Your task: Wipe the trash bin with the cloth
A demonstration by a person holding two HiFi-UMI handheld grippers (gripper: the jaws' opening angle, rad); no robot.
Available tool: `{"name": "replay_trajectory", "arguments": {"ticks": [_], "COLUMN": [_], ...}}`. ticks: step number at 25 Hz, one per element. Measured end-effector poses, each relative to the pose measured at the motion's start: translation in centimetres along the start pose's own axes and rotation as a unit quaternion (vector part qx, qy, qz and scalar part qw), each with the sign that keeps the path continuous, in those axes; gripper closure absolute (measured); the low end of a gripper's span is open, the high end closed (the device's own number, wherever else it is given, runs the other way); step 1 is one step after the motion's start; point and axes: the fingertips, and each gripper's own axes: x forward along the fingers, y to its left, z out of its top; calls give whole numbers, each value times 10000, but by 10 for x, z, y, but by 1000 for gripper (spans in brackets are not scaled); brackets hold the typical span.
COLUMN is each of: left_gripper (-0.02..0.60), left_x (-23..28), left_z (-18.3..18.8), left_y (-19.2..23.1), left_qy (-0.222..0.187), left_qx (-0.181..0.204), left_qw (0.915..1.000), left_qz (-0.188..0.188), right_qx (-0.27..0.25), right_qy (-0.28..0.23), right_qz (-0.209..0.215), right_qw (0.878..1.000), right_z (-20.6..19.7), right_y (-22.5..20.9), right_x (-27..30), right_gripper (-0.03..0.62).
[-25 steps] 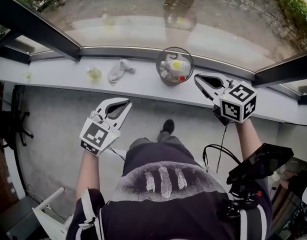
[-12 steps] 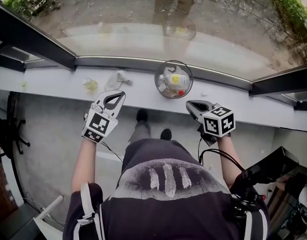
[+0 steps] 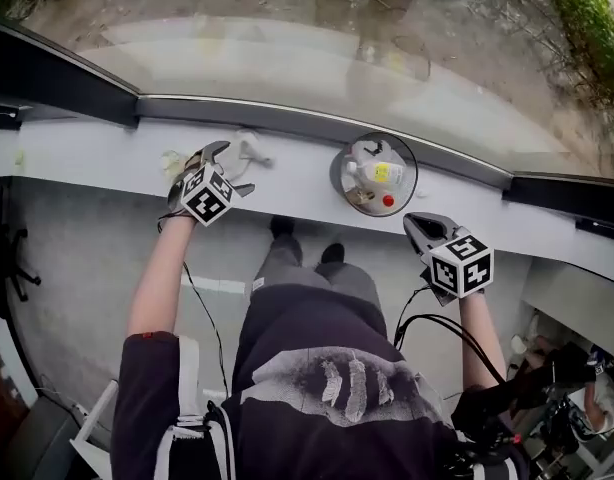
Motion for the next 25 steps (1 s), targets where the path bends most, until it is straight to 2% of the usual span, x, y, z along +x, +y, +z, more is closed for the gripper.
{"name": "replay_trajectory", "arguments": {"ticks": [2, 5, 8, 9, 12, 14, 17, 20, 21, 22, 23, 25], "left_gripper": [133, 134, 135, 135, 135, 135, 137, 151, 194, 265, 313, 314], "left_x": [36, 85, 132, 147, 180, 205, 232, 250, 252, 252, 252, 250], "left_z": [-24, -71, -110, -119, -138, -147, -152, -162, -168, -173, -175, -172], "left_y": [9, 21, 24, 30, 53, 45, 59, 60, 58, 60, 66, 75], "left_qy": [159, 476, 856, 1001, 1238, 1270, 1248, 1406, 1556, 1689, 1760, 1784], "left_qx": [-327, -959, -1381, -1431, -1524, -1754, -1650, -1725, -1720, -1661, -1568, -1419], "left_qw": [9991, 9935, 9852, 9833, 9804, 9759, 9784, 9749, 9727, 9715, 9716, 9732], "left_qz": [-226, -382, -538, -519, -161, -260, -29, 53, 72, 129, 203, 298], "right_qx": [-36, 87, 108, 171, 296, 58, -71, 388, 521, 637, 746, 907], "right_qy": [141, 324, 456, 393, 255, 340, 389, 358, 305, 229, 152, 78], "right_qz": [-275, -261, -397, -524, -911, -1277, -1767, -2109, -2208, -2266, -2277, -2228], "right_qw": [9995, 9991, 9981, 9977, 9951, 9912, 9835, 9761, 9735, 9716, 9708, 9706], "right_z": [-1, -6, -17, -20, -29, -39, -53, -70, -74, -77, -80, -86], "right_y": [-12, -16, -25, -31, -52, -72, -106, -137, -145, -151, -156, -162], "right_x": [9, 30, 49, 55, 67, 67, 67, 66, 66, 68, 72, 82], "right_gripper": [603, 603, 603, 603, 603, 603, 603, 603, 590, 528, 511, 479]}}
